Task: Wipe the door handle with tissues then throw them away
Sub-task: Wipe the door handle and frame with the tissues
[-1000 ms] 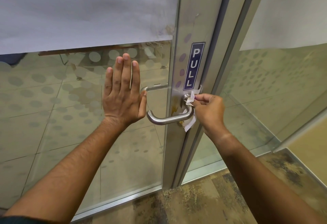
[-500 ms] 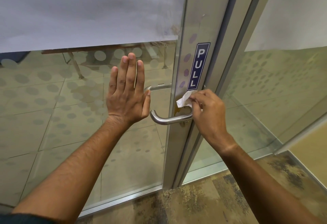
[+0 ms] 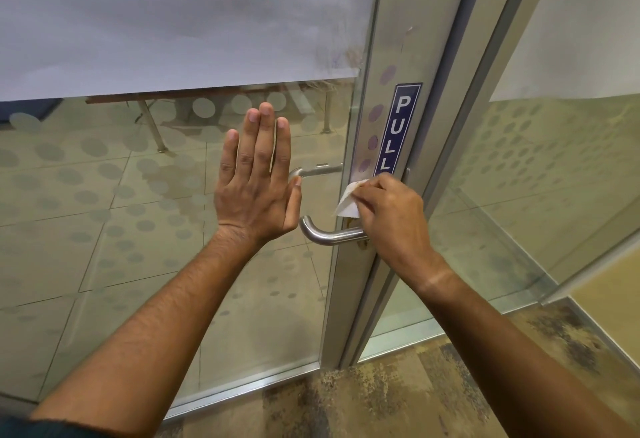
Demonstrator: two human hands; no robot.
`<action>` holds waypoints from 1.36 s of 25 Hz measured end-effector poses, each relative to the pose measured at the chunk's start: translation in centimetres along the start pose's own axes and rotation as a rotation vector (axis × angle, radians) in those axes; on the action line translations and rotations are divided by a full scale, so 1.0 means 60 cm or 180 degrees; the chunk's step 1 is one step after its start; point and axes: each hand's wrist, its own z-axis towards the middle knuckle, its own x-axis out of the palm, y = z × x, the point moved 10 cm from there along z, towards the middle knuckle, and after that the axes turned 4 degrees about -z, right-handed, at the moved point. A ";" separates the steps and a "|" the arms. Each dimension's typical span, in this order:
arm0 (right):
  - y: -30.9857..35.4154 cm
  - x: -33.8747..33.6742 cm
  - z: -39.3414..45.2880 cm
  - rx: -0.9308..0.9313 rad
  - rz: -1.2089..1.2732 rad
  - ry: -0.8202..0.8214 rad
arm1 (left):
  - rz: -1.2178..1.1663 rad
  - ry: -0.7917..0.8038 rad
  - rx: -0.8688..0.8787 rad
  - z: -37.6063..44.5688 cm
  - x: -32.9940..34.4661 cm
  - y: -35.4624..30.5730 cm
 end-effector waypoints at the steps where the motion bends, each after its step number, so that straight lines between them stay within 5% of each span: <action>1: 0.000 0.008 0.004 0.0005 -0.0106 0.0152 | 0.0004 0.0012 -0.0005 0.000 0.001 0.000; 8: -0.010 0.039 0.028 0.0125 -0.0008 0.0775 | -0.0024 0.0033 -0.0010 0.001 0.003 -0.001; 13: -0.013 0.004 0.022 0.0116 0.0279 0.0212 | 0.0015 0.0047 -0.0032 0.002 0.003 0.001; 20: -0.020 0.049 0.030 0.0289 0.0092 0.1021 | -0.0036 0.0068 -0.0004 0.002 0.000 -0.003; 24: -0.085 -0.022 -0.006 0.0929 0.1183 -0.0065 | 0.0014 0.0065 -0.0014 0.003 0.000 0.001; 27: -0.122 -0.059 -0.067 0.1072 0.1056 -0.0891 | 0.0006 0.0068 -0.0024 0.003 0.003 0.000; 34: -0.128 0.040 -0.173 0.1637 0.1639 -0.1120 | 0.0027 0.0043 -0.0017 0.002 0.003 0.000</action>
